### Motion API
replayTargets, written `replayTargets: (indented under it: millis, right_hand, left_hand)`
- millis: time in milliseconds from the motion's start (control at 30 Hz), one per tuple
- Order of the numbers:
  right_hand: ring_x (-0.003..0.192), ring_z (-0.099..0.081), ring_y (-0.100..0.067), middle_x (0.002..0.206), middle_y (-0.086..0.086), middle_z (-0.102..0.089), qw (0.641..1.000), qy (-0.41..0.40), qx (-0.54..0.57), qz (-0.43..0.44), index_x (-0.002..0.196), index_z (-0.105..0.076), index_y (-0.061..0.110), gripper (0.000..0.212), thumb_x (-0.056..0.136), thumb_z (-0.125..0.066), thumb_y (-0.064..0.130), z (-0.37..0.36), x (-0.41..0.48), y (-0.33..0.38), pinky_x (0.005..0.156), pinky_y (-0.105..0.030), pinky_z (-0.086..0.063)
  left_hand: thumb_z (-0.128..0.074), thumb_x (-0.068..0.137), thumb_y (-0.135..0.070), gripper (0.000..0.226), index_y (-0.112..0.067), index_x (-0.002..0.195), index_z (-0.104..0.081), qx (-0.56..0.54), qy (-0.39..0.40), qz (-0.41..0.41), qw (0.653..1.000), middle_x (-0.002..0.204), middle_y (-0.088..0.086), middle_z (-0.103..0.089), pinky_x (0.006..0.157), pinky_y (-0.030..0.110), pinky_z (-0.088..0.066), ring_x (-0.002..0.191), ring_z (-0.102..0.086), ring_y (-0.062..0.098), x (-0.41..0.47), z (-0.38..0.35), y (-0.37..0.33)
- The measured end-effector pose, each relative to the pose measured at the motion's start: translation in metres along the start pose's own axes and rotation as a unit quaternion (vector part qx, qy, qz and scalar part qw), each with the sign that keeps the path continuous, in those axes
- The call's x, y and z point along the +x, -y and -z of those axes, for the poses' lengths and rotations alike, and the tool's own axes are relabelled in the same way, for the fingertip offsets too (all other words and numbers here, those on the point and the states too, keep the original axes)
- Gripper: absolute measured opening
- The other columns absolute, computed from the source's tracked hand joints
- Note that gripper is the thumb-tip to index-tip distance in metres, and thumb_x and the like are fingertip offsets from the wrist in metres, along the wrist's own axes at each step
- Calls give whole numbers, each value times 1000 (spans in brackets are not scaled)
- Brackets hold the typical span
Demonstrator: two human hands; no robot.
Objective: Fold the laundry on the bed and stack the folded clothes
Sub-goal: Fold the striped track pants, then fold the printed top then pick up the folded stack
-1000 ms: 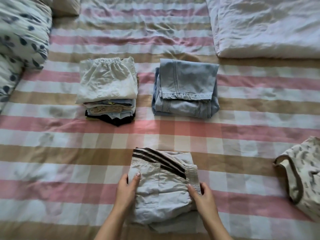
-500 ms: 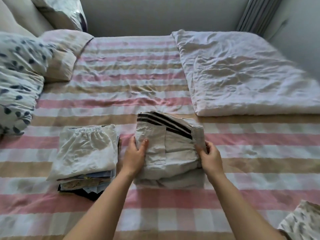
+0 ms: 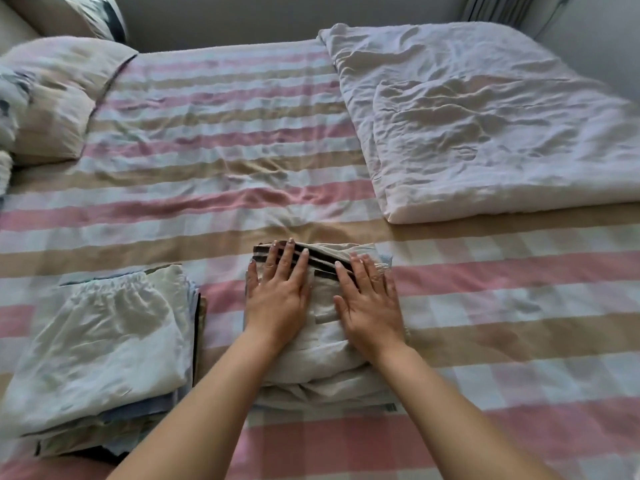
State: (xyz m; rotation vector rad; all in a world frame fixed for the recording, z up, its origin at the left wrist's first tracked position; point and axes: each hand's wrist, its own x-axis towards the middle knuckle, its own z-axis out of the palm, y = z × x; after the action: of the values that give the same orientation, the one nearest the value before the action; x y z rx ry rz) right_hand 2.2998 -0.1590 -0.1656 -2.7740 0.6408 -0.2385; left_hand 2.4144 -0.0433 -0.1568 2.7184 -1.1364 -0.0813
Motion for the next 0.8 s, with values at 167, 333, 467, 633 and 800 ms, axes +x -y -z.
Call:
replayTargets:
  millis: [167,333,467,633,800]
  right_hand:
    - [134,31,-9,143,13,33,996,70,-17,-48,136,22,39,58,95,-16,54,-42,13,-23,110,-40,19]
    - [139,26,-12,144,14,32,995,83,-29,-57,137,22,38,58,96,-16,53,-45,16,-21,109,-39,20]
    - [134,35,-15,146,8,36,993,94,-36,-65,135,27,36,64,95,-20,54,-26,0,-14,106,-41,25]
    - [129,42,-15,144,3,42,990,109,-34,-86,131,36,35,75,90,-21,61,-26,-53,-11,95,-36,39]
    - [136,31,-15,137,4,45,980,160,-38,-115,128,38,34,77,89,-21,63,-35,-54,-15,106,-43,24]
  left_hand:
    - [-17,90,-62,61,-44,133,22,-2,58,32,998,145,-15,27,114,46,4,139,22,10,18,-44,18]
    - [-20,91,-61,62,-42,134,20,-7,47,36,998,145,-15,24,114,44,4,140,20,10,18,-49,19]
    - [-22,92,-58,69,-33,142,19,16,90,41,995,150,-7,27,114,45,9,140,24,17,3,-26,7]
    - [-20,86,-69,78,-39,126,40,23,126,29,991,139,-5,44,110,44,17,130,40,17,-51,-23,0]
    - [-27,75,-81,95,-37,130,37,52,202,36,977,135,-5,48,112,52,9,127,41,17,-47,-27,-1]
